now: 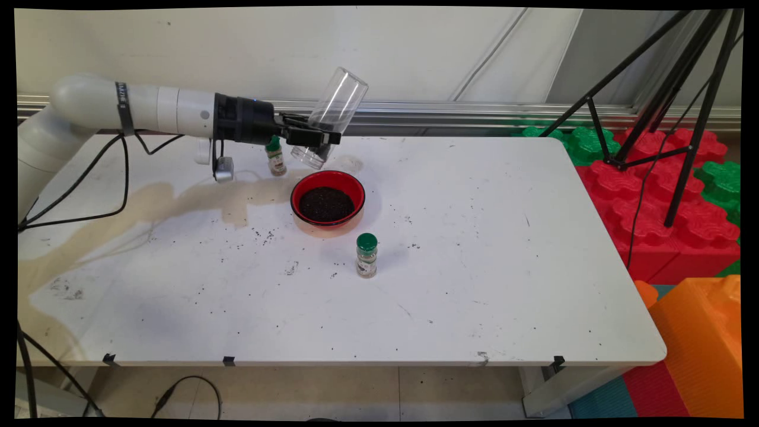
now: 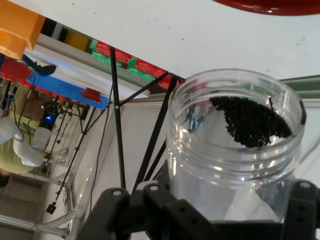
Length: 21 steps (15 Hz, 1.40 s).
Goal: Pour the black seasoning powder in the red bowl
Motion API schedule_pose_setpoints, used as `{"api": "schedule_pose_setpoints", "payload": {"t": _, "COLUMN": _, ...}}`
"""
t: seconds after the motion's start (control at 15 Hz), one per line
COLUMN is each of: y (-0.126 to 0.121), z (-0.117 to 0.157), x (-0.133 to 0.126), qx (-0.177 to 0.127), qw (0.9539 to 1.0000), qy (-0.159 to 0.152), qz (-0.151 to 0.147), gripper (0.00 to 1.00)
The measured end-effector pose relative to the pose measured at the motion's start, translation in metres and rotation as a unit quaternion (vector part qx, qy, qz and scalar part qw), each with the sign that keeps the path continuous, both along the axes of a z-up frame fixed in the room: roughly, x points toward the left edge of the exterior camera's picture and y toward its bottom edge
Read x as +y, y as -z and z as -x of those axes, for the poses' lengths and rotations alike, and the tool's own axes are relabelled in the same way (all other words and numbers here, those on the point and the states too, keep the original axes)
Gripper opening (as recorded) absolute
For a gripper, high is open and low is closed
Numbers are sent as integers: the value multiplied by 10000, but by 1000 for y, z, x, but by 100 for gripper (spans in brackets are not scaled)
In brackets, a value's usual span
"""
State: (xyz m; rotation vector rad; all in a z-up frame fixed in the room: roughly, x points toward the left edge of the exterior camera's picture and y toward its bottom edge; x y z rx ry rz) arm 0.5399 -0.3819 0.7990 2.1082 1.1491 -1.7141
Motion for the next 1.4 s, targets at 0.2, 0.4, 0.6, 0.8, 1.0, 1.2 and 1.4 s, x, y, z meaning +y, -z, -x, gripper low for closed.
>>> {"api": "schedule_pose_setpoints", "payload": {"t": 0.2, "y": 0, "z": -1, "x": 2, "qx": 72, "qw": 9999, "qy": -33, "qz": -105, "gripper": 0}}
{"api": "schedule_pose_setpoints", "payload": {"t": 0.4, "y": -1, "z": -1, "x": 2, "qx": 232, "qw": 9993, "qy": -119, "qz": -276, "gripper": 0}}
{"api": "schedule_pose_setpoints", "payload": {"t": 0.6, "y": -3, "z": -3, "x": 2, "qx": 476, "qw": 9972, "qy": -259, "qz": -517, "gripper": 0}}
{"api": "schedule_pose_setpoints", "payload": {"t": 0.8, "y": -6, "z": -4, "x": 1, "qx": 803, "qw": 9922, "qy": -439, "qz": -845, "gripper": 0}}
{"api": "schedule_pose_setpoints", "payload": {"t": 1.0, "y": -9, "z": -6, "x": 1, "qx": 1126, "qw": 9845, "qy": -627, "qz": -1188, "gripper": 0}}
{"api": "schedule_pose_setpoints", "payload": {"t": 1.2, "y": -11, "z": -8, "x": 2, "qx": 1445, "qw": 9742, "qy": -806, "qz": -1535, "gripper": 0}}
{"api": "schedule_pose_setpoints", "payload": {"t": 1.4, "y": -15, "z": -9, "x": 2, "qx": 1760, "qw": 9617, "qy": -969, "qz": -1864, "gripper": 0}}
